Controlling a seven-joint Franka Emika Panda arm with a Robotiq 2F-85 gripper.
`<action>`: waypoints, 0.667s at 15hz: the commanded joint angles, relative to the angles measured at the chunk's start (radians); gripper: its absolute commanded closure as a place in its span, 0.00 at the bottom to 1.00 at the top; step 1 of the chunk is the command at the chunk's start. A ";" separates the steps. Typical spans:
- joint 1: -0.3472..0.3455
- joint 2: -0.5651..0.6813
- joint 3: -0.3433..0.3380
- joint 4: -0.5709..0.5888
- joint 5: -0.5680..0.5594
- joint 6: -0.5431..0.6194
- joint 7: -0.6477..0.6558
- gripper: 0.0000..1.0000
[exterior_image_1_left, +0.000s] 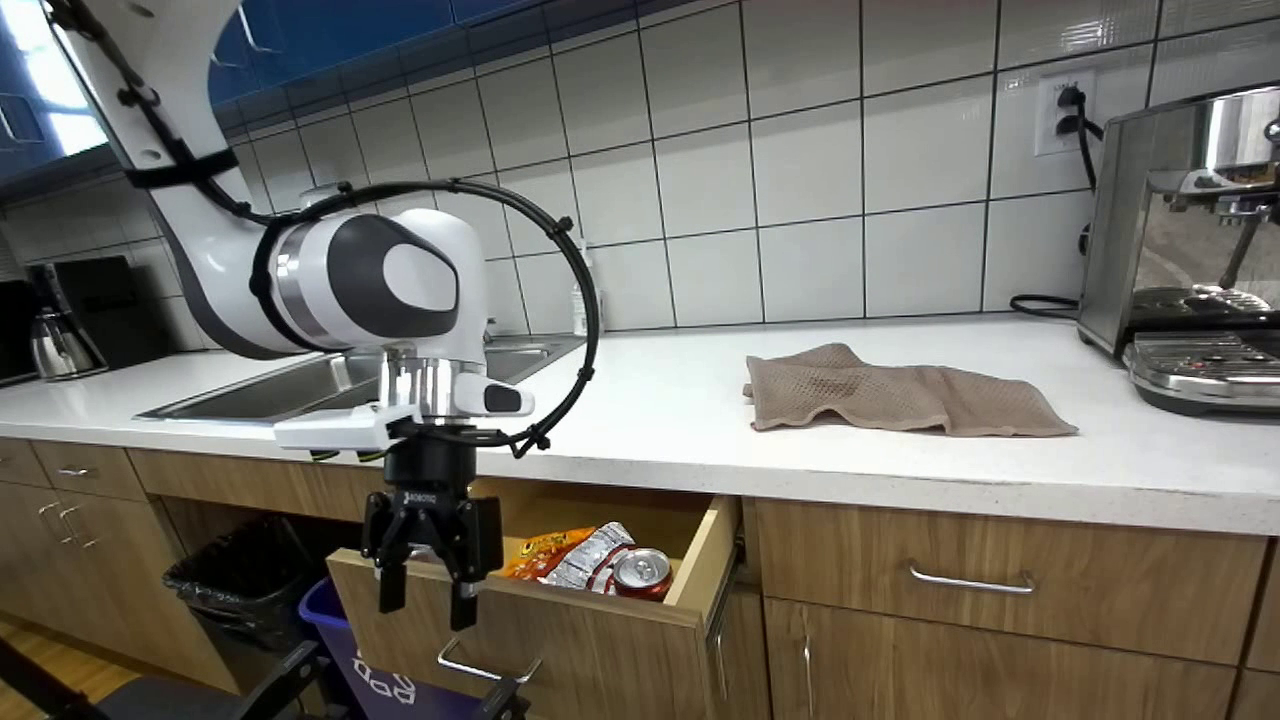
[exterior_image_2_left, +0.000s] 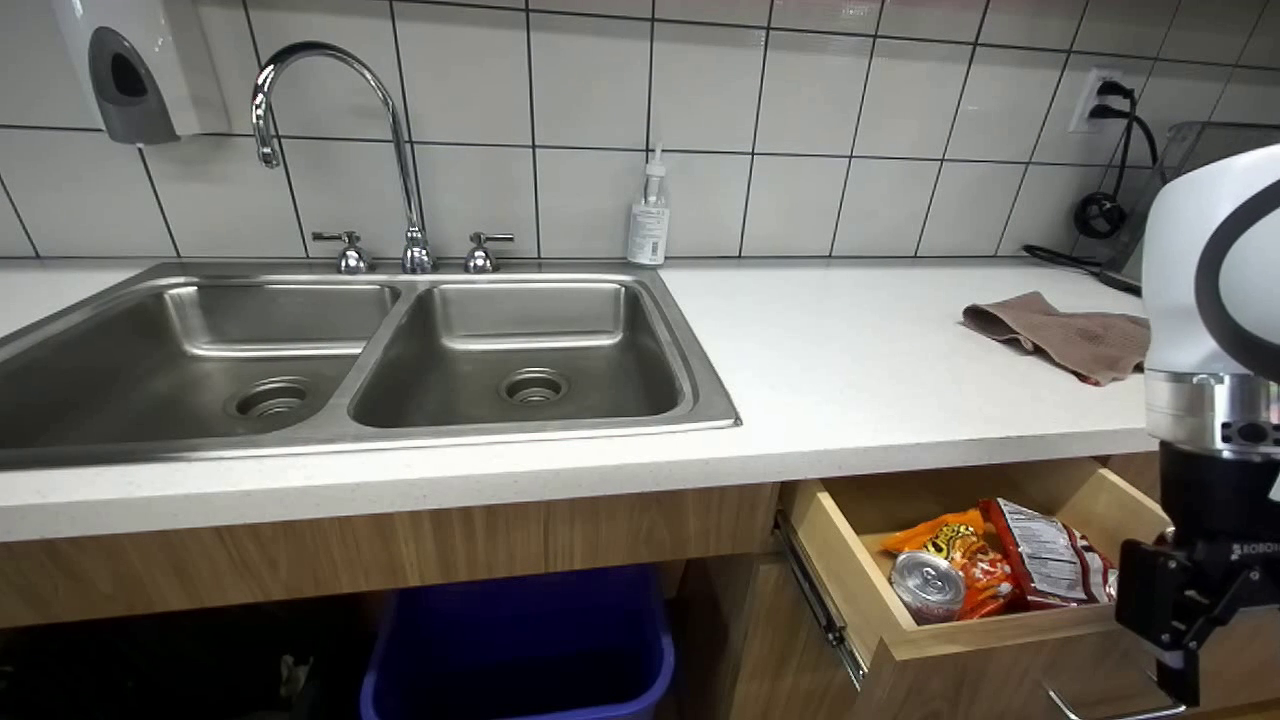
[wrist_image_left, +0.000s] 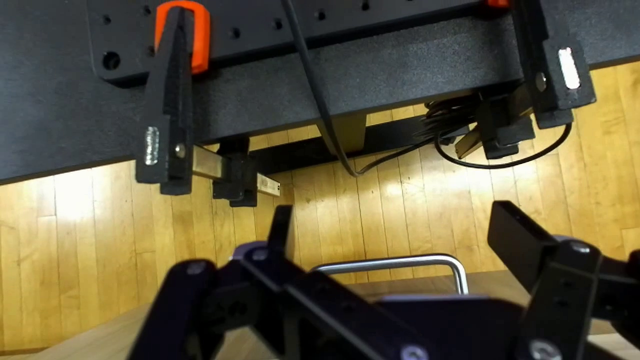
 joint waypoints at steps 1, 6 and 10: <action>-0.014 0.042 -0.006 0.002 -0.036 0.047 0.008 0.00; -0.006 0.098 -0.024 0.003 -0.063 0.153 0.017 0.00; 0.006 0.134 -0.048 0.002 -0.100 0.249 0.031 0.00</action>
